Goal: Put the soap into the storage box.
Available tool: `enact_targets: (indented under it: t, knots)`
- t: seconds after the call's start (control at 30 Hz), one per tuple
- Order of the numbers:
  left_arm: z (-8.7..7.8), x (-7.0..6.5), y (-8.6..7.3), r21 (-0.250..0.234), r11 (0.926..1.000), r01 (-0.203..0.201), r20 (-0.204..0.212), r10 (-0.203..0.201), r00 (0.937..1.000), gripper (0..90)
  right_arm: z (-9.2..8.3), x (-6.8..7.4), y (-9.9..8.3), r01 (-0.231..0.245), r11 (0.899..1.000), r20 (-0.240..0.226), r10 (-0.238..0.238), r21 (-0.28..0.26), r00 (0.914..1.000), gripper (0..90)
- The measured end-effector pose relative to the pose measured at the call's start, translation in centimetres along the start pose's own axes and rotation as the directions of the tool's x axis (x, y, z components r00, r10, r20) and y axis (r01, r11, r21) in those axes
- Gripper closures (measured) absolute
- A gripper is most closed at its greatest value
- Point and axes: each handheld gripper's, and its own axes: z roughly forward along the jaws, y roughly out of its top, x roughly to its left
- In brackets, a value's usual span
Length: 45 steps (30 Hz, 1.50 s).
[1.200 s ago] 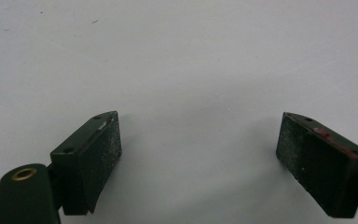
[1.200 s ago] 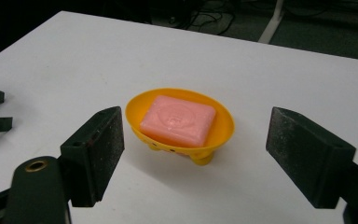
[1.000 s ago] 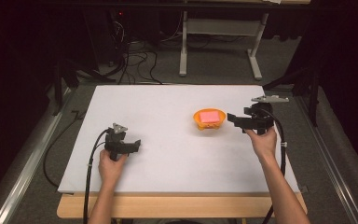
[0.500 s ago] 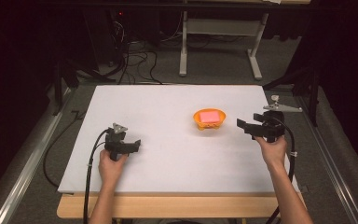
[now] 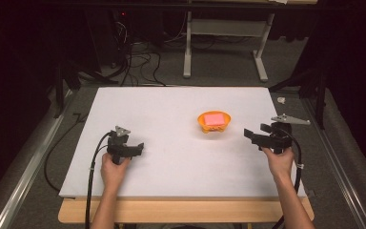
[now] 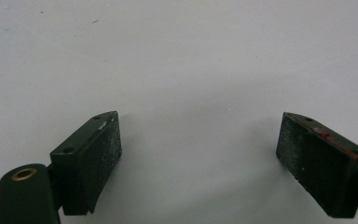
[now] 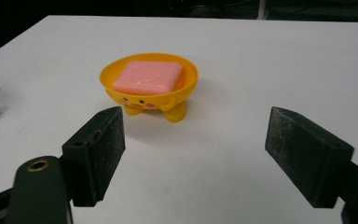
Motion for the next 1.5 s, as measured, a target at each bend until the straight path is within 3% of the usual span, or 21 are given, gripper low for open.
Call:
enact_targets:
  t: [0.6, 0.8, 1.5]
  knots:
    - [0.0, 0.0, 0.0, 0.0, 1.0, 0.002, 0.0, -0.002, 1.0, 14.2, 0.1, -0.8, -2.3, -0.039, 0.999, 0.003, 0.039, 0.005, 0.9992, 21.7]
    - [0.0, 0.0, 0.0, 0.0, 1.0, 0.002, 0.0, -0.002, 1.0, 14.2, 0.5, -0.8, -3.0, -0.015, 1.0, 0.007, 0.015, 0.017, 0.9999, 22.5]
    - [0.0, 0.0, 0.0, 0.0, 1.0, 0.001, 0.0, -0.001, 1.0, 14.2, 2.3, -1.4, -4.9, -0.044, 0.997, 0.02, 0.043, 0.064, 0.9989, 23.7]
